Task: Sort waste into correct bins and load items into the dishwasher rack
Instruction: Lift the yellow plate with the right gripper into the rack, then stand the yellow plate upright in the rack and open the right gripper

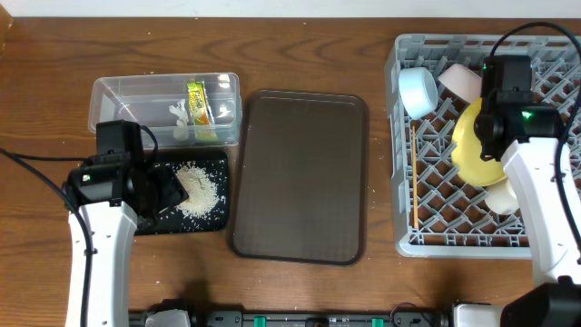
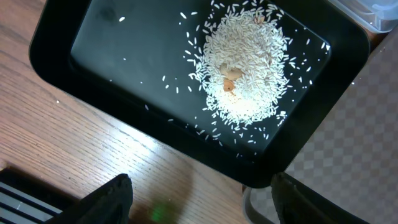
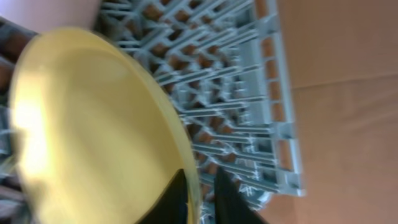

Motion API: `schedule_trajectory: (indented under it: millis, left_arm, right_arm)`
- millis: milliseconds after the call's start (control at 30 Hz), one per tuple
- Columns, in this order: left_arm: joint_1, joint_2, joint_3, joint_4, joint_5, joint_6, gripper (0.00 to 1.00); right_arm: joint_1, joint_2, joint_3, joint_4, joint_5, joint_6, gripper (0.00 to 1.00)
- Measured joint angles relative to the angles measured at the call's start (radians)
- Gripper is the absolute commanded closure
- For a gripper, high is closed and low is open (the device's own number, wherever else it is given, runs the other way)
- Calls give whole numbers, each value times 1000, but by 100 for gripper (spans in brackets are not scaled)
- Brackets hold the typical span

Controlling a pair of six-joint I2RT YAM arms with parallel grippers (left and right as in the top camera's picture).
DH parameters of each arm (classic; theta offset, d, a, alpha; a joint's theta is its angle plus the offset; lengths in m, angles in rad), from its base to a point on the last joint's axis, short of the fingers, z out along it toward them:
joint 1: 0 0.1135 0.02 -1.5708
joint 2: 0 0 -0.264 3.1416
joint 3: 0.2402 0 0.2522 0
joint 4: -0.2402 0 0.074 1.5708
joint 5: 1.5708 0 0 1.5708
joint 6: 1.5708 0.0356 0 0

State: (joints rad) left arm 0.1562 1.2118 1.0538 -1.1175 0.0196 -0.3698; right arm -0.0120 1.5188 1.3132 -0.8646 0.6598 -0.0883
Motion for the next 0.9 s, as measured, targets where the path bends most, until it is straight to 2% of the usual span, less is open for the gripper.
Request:
schedule_trajectory:
  millis: [100,300,533,667,767,900]
  left_arm:
    - [0,0,0,0,0,0,26]
    - [0,0,0,0,0,0,26]
    - [0,0,0,21,7,3,26]
    - [-2,0,0,109,98,43,26]
    - [-29,0,0,195,180,95,26]
    - [-124,1,0,227,233,167,26]
  right_arm:
    - [0,3,-1,12,-80,16,65]
    - [0,-5,-1,35,-166,90,42]
    - [0,-148,-2,43,-379,135,23]
    - [0,-220,-2,38,-584,123,3]
    - [0,-220,-2,21,-724,85,1]
    - [0,-197,-2,-21,-838,47,1]
